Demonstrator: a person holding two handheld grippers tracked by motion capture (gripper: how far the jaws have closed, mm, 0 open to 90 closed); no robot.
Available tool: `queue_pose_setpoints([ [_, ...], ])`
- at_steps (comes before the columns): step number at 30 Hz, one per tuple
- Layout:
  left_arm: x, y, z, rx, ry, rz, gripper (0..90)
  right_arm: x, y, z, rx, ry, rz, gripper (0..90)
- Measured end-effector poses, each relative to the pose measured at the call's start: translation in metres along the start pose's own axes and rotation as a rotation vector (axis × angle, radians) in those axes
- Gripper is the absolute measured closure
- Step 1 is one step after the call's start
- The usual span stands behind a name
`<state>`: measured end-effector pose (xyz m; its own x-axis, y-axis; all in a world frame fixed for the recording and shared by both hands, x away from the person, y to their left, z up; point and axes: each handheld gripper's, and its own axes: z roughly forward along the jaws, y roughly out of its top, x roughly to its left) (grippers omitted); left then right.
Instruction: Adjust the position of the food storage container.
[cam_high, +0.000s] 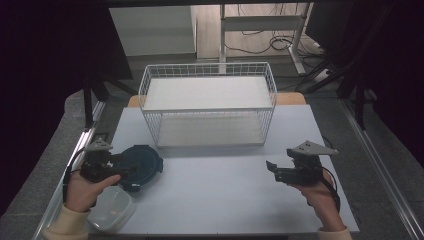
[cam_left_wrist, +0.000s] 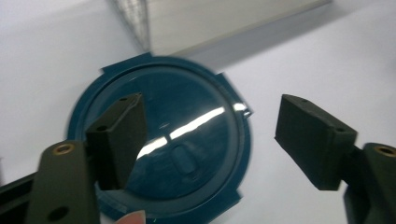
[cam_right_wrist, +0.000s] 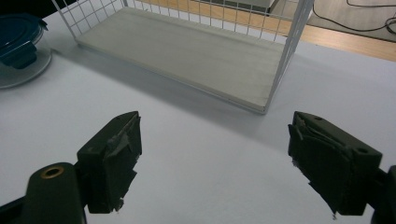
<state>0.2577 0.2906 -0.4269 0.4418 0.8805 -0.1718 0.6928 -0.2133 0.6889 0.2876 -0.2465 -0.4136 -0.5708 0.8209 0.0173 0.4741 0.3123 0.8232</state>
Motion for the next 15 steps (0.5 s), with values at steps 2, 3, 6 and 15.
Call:
queue_pose_setpoints([
  [2, 0.004, 0.0, -0.001, 0.015, 0.012, -0.008, 29.9, 0.0, 0.0, 0.0, 0.001, 0.001, 0.001, 17.4],
  [3, 0.008, -0.001, -0.001, 0.028, 0.023, -0.014, 29.9, 0.0, 0.0, 0.001, 0.004, 0.0, 0.003, 17.4],
  [6, 0.018, -0.004, 0.0, 0.051, 0.048, -0.035, 36.9, 0.001, -0.001, 0.004, 0.017, -0.001, 0.005, 17.4],
  [15, 0.049, -0.005, -0.001, 0.113, 0.114, -0.078, 55.5, 0.001, -0.002, 0.007, 0.033, -0.008, 0.007, 17.5],
])
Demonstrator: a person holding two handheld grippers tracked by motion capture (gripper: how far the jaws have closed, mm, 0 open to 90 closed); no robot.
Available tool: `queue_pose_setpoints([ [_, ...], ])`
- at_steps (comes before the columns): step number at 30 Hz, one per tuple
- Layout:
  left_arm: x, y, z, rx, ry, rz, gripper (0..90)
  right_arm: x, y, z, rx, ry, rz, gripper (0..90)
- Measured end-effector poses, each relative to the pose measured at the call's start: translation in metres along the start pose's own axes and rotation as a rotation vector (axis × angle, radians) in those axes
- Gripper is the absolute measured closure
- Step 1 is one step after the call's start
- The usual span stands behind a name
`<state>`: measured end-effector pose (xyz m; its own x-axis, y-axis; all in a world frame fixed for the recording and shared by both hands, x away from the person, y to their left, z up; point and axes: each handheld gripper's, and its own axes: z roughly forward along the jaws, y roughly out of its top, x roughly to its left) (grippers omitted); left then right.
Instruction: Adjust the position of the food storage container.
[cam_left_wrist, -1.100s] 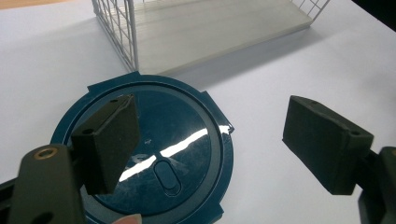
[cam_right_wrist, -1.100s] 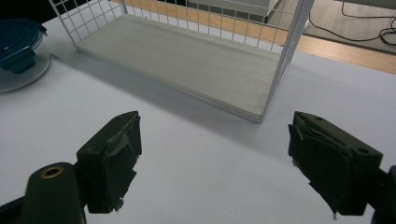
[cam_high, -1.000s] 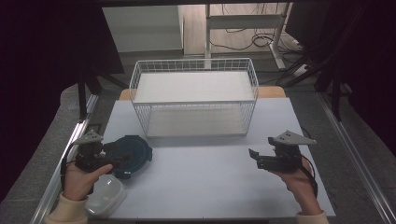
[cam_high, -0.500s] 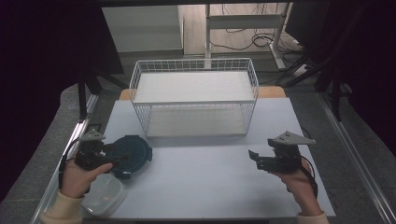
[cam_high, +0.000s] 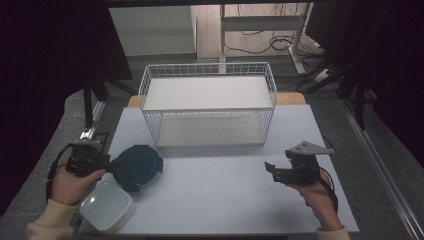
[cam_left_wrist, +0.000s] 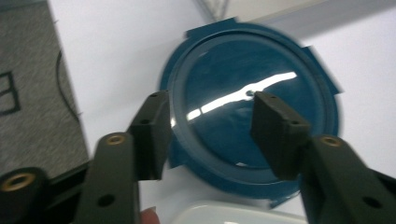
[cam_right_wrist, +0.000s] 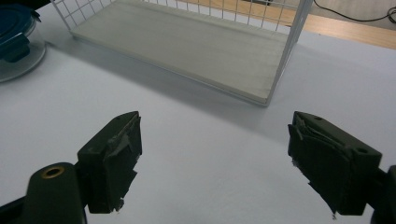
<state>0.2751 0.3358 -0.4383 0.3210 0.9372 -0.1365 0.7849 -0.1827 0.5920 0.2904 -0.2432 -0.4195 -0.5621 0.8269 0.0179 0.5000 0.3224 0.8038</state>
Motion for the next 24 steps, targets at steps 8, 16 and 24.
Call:
queue_pose_setpoints([
  [8, 0.027, -0.005, 0.015, 0.085, 0.012, -0.062, 82.8, 0.0, -0.002, 0.003, 0.007, 0.013, 0.0, 17.5],
  [16, 0.033, -0.011, 0.032, 0.157, 0.015, -0.082, 89.6, -0.001, -0.004, 0.006, 0.027, 0.005, 0.009, 17.6],
  [24, 0.028, -0.009, 0.036, 0.171, 0.019, -0.089, 90.0, 0.0, -0.004, 0.007, 0.033, 0.003, 0.01, 17.6],
])
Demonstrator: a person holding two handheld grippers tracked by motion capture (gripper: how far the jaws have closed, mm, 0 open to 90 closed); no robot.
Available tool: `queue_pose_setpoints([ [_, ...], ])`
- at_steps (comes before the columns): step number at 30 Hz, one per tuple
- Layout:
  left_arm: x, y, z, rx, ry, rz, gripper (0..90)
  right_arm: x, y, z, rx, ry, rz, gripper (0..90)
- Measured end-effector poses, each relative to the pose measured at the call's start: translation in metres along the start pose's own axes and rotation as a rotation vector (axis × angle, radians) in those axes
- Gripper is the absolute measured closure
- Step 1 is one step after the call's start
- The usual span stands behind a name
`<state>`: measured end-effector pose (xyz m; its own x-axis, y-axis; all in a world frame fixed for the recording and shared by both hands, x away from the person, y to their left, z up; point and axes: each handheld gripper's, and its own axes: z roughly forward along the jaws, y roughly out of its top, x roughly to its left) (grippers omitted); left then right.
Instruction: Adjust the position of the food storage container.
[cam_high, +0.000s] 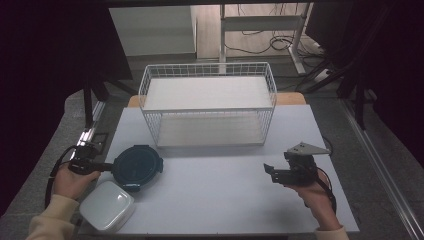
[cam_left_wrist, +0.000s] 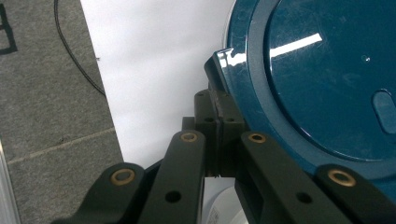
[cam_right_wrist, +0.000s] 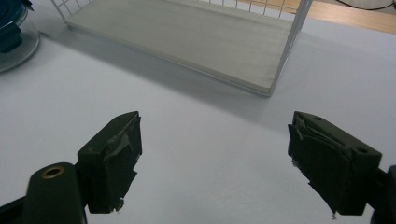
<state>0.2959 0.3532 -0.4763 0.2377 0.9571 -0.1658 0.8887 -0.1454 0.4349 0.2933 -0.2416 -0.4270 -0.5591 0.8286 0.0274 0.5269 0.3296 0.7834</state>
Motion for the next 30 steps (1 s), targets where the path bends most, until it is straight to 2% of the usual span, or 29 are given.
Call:
queue_pose_setpoints([
  [8, -0.004, 0.002, 0.0, 0.001, 0.006, -0.013, 90.0, 0.002, 0.001, 0.002, -0.001, 0.014, 0.0, 17.6],
  [18, -0.015, 0.01, 0.004, -0.002, -0.021, 0.013, 90.0, 0.003, 0.001, 0.004, 0.007, 0.014, -0.005, 17.6],
  [30, -0.021, 0.013, 0.002, 0.008, -0.033, 0.029, 90.0, 0.002, 0.0, 0.004, 0.012, 0.011, 0.002, 17.7],
])
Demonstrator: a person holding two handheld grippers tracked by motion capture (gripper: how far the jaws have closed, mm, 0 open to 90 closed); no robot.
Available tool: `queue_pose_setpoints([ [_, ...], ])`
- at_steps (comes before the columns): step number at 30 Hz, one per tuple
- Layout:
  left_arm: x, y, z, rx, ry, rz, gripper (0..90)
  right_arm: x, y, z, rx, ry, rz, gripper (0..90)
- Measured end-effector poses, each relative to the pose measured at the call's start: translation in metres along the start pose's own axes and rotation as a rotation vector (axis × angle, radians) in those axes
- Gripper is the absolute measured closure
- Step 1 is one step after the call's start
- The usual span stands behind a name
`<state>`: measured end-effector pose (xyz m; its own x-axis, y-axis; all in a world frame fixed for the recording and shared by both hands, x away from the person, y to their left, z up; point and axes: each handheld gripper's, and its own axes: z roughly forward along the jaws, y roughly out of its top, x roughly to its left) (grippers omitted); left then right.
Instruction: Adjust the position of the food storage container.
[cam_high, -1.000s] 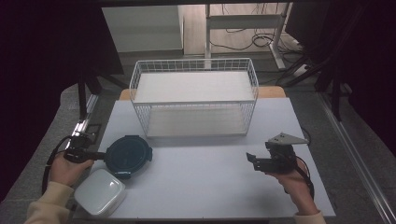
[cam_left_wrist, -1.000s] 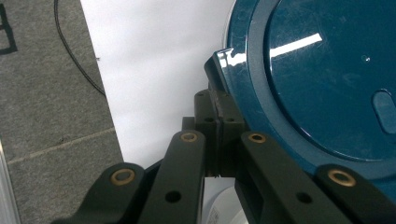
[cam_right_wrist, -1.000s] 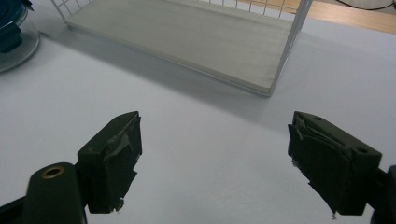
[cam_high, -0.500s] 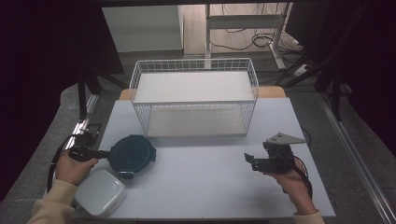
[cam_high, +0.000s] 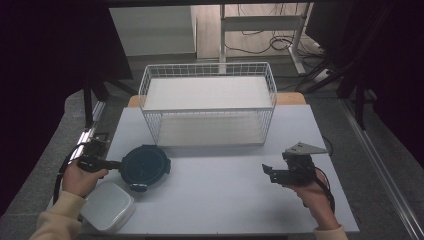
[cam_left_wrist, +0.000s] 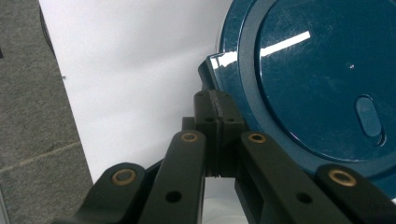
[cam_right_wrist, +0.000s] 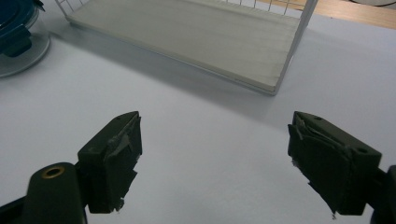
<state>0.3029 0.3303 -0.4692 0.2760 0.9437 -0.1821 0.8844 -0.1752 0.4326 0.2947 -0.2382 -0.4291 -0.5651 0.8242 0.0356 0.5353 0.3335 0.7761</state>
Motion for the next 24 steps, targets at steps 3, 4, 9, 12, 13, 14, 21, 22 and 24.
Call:
queue_pose_setpoints([
  [3, 0.0, 0.0, 0.0, 0.003, -0.007, 0.0, 90.0, 0.0, 0.0, 0.0, 0.001, 0.0, 0.001, 17.6],
  [4, -0.002, 0.001, 0.001, 0.005, -0.007, 0.003, 90.0, 0.0, 0.0, 0.001, 0.002, -0.001, 0.001, 17.6],
  [9, -0.007, 0.004, 0.002, 0.011, -0.011, 0.012, 90.0, -0.001, -0.001, 0.002, 0.007, -0.003, -0.002, 17.6],
  [12, -0.012, 0.006, 0.004, 0.018, -0.019, 0.024, 90.0, 0.0, -0.001, 0.002, 0.008, -0.002, -0.003, 17.6],
  [13, -0.013, 0.007, 0.005, 0.02, -0.025, 0.026, 90.0, 0.0, -0.001, 0.002, 0.008, -0.002, -0.003, 17.6],
  [14, -0.013, 0.007, 0.005, 0.02, -0.025, 0.026, 90.0, 0.0, -0.001, 0.002, 0.008, -0.003, -0.003, 17.7],
  [21, -0.027, 0.013, 0.009, 0.039, -0.049, 0.06, 90.0, -0.001, -0.001, 0.002, 0.009, -0.004, -0.002, 17.6],
  [22, -0.028, 0.014, 0.01, 0.044, -0.054, 0.065, 90.0, -0.001, -0.001, 0.002, 0.01, -0.003, -0.001, 17.6],
  [24, -0.033, 0.017, 0.012, 0.048, -0.069, 0.071, 90.0, -0.002, -0.001, 0.002, 0.009, -0.003, -0.001, 17.7],
])
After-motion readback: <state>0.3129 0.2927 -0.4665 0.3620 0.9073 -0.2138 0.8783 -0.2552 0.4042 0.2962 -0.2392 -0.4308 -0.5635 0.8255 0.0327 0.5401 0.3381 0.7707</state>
